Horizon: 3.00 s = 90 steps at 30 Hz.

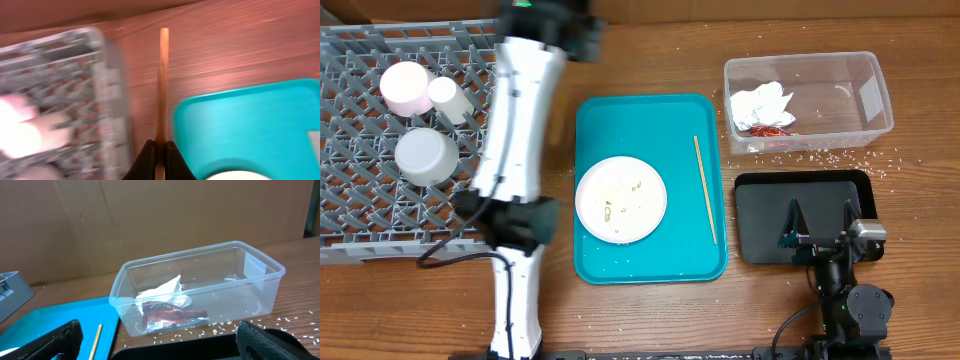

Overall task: Sort waste into correct bins and load items into the dishwasher
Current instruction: 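Carry the chopstick with left gripper and stand it in the rack, then return left gripper to the tray and grasp the second chopstick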

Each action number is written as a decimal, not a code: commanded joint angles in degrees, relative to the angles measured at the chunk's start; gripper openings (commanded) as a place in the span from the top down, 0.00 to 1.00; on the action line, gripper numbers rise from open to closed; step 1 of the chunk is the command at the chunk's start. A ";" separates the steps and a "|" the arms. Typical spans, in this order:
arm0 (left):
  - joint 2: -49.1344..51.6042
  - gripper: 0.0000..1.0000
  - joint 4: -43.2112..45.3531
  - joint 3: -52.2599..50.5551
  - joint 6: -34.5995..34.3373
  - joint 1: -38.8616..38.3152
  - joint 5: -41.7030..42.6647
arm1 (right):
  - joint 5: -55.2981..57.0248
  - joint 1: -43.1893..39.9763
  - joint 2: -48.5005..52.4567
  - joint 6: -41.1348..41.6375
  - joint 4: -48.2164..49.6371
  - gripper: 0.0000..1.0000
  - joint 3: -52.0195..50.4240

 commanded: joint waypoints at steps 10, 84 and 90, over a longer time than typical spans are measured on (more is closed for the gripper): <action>-0.37 0.96 3.91 -9.49 8.35 18.12 14.78 | -0.09 0.22 -0.44 -0.39 0.37 0.00 -0.61; 9.03 0.53 8.94 -23.17 -48.22 -22.51 14.49 | -0.09 0.22 -0.44 -0.39 0.37 0.00 -0.61; 9.03 0.56 15.96 -29.42 -47.95 -23.21 14.45 | -0.09 0.22 -0.44 -0.39 0.37 0.00 -0.61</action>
